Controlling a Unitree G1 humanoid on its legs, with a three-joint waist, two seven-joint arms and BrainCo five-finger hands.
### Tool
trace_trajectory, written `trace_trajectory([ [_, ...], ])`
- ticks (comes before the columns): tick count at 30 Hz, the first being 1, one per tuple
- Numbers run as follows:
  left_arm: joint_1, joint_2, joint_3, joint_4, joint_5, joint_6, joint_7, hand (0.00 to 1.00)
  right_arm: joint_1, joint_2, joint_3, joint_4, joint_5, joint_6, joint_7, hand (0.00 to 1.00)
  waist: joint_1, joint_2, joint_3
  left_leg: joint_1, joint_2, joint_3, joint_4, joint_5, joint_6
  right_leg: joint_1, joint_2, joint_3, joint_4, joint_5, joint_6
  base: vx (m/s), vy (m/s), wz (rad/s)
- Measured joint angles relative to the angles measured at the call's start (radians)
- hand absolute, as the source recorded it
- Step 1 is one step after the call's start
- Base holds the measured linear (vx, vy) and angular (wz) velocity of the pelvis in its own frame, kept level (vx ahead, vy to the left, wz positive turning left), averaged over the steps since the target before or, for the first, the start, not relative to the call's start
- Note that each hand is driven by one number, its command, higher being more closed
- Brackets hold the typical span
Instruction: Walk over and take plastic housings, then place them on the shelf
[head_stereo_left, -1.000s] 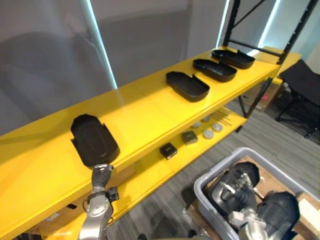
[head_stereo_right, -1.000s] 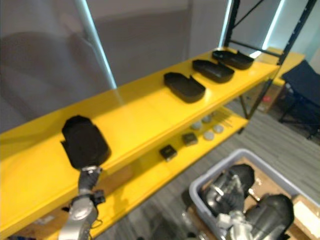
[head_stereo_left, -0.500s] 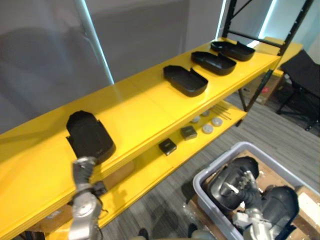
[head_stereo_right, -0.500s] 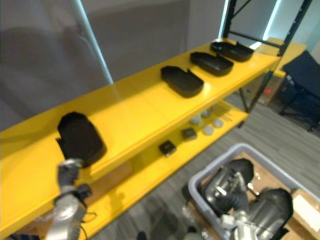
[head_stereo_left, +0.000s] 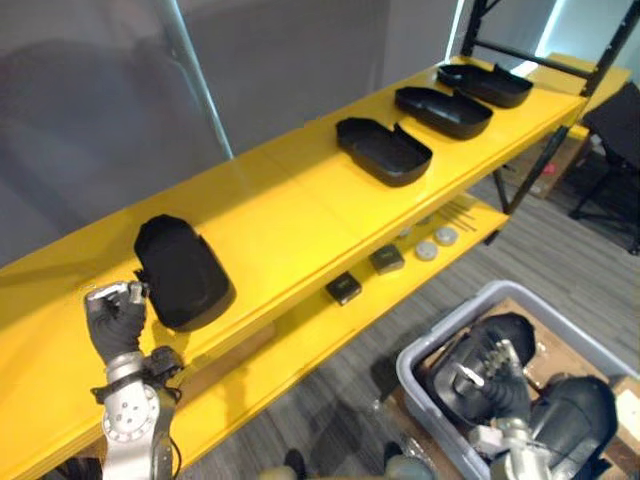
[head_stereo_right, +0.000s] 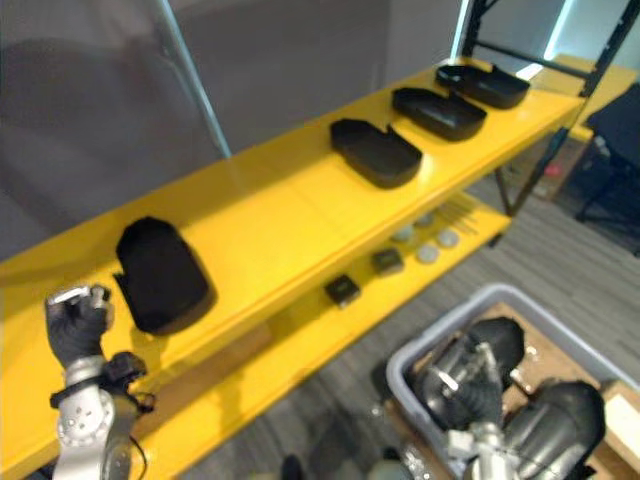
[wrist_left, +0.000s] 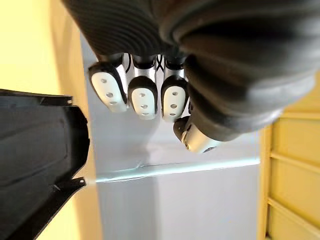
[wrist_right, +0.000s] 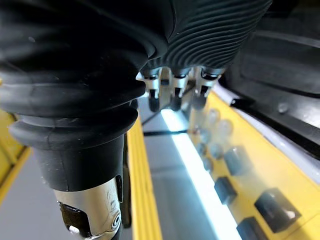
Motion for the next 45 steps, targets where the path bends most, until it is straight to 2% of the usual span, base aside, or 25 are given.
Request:
trace_trajectory([
  [6,0.002,0.0,-0.038,0.011,0.0,0.118,-0.099,1.0,0.0,0.008,0.0,-0.005,0.0,0.0,0.001,0.0,0.0,-0.006,0.004,-0.009,-0.007,-0.002,0.03,-0.022,0.007,0.01,-0.007,-0.001,0.0,0.001,0.003,0.01,0.011,0.0],
  [9,0.001,0.003,-0.039,0.014,0.0,0.146,-0.164,1.0,0.001,0.009,-0.001,-0.034,0.0,0.002,0.001,0.0,-0.001,-0.005,0.012,-0.014,-0.009,-0.002,0.042,-0.029,0.008,0.01,-0.01,-0.001,0.0,0.002,0.004,0.0,0.0,0.0],
  [12,0.003,0.033,-0.061,0.014,-0.013,0.146,-0.218,1.0,0.0,0.009,-0.01,-0.035,0.0,0.006,0.002,0.0,0.0,-0.007,0.026,-0.019,-0.01,-0.003,0.055,-0.036,0.01,0.01,-0.013,-0.002,-0.002,-0.003,0.004,0.0,0.0,0.0],
  [13,0.007,0.043,-0.063,0.012,-0.054,0.136,-0.269,1.0,0.0,0.009,-0.016,-0.035,0.0,0.006,0.002,0.0,0.0,-0.007,0.026,-0.025,-0.01,-0.004,0.063,-0.041,0.012,0.01,-0.015,-0.003,-0.004,-0.003,0.004,0.0,0.0,0.0],
  [14,0.007,0.043,-0.063,0.011,-0.061,0.134,-0.278,1.0,0.0,0.009,-0.017,-0.035,0.0,0.006,0.002,0.0,0.0,-0.007,0.025,-0.027,-0.01,-0.004,0.065,-0.042,0.012,0.01,-0.015,-0.003,-0.004,-0.003,0.004,0.0,0.0,0.0],
  [18,0.051,0.066,-0.064,-0.039,-0.089,0.115,-0.388,1.0,0.002,0.009,-0.021,-0.035,0.0,0.006,0.002,0.0,0.0,-0.007,0.026,-0.031,-0.012,-0.005,0.07,-0.047,0.015,0.011,-0.019,-0.004,-0.003,0.0,0.01,0.0,0.0,0.0],
  [25,0.099,0.079,-0.064,-0.069,-0.083,0.133,-0.474,1.0,0.003,0.008,-0.029,-0.04,0.002,0.017,0.023,0.0,0.002,-0.007,0.026,-0.037,-0.013,-0.015,0.071,-0.049,0.016,0.014,-0.02,-0.017,-0.008,-0.002,0.008,0.0,0.0,0.04],
  [26,0.103,0.079,-0.065,-0.069,-0.084,0.132,-0.501,0.0,0.003,0.008,-0.029,-0.04,0.002,0.017,0.024,0.0,0.002,-0.006,0.025,-0.04,-0.013,-0.019,0.073,-0.049,0.016,0.014,-0.02,-0.021,-0.009,-0.002,0.008,0.0,-0.002,0.09],
  [30,0.108,0.083,-0.072,-0.076,-0.115,0.129,-0.603,0.0,0.001,0.006,-0.029,-0.04,0.002,0.017,0.024,0.0,0.003,-0.004,0.026,-0.049,-0.013,-0.022,0.088,-0.056,0.016,0.014,-0.019,-0.025,-0.01,-0.001,0.009,0.0,0.0,0.04],
  [34,0.11,0.126,-0.076,-0.095,-0.167,0.14,-0.65,0.0,0.002,-0.004,-0.029,-0.04,0.002,0.017,0.023,0.0,0.002,0.004,0.029,-0.049,-0.013,-0.021,0.088,-0.057,0.016,0.014,-0.02,-0.024,-0.011,-0.001,0.009,0.0,0.0,0.0],
  [41,0.113,0.172,-0.077,-0.087,-0.215,0.206,-0.692,0.0,0.003,-0.043,-0.029,-0.04,0.002,0.019,0.021,0.0,0.001,0.017,0.033,-0.049,-0.012,-0.02,0.087,-0.057,0.016,0.013,-0.018,-0.024,-0.017,-0.001,0.009,0.0,0.0,0.0],
  [42,0.112,0.19,-0.077,-0.082,-0.246,0.237,-0.697,0.0,0.003,-0.051,-0.03,-0.04,0.002,0.019,0.022,0.0,0.001,0.018,0.032,-0.049,-0.012,-0.02,0.086,-0.057,0.016,0.013,-0.018,-0.024,-0.018,-0.001,0.009,0.0,0.0,0.0],
  [43,0.111,0.197,-0.077,-0.075,-0.247,0.249,-0.699,0.0,0.003,-0.055,-0.03,-0.04,0.002,0.019,0.022,0.0,0.001,0.02,0.031,-0.049,-0.012,-0.02,0.086,-0.057,0.016,0.013,-0.018,-0.024,-0.018,-0.001,0.009,0.0,0.0,0.0],
  [45,0.108,0.209,-0.077,-0.029,-0.247,0.307,-0.704,0.0,0.001,-0.063,-0.04,-0.04,0.002,0.024,0.025,0.0,0.001,0.025,0.028,-0.049,-0.013,-0.019,0.086,-0.057,0.016,0.013,-0.019,-0.023,-0.016,0.001,0.012,0.0,0.0,0.0],
])
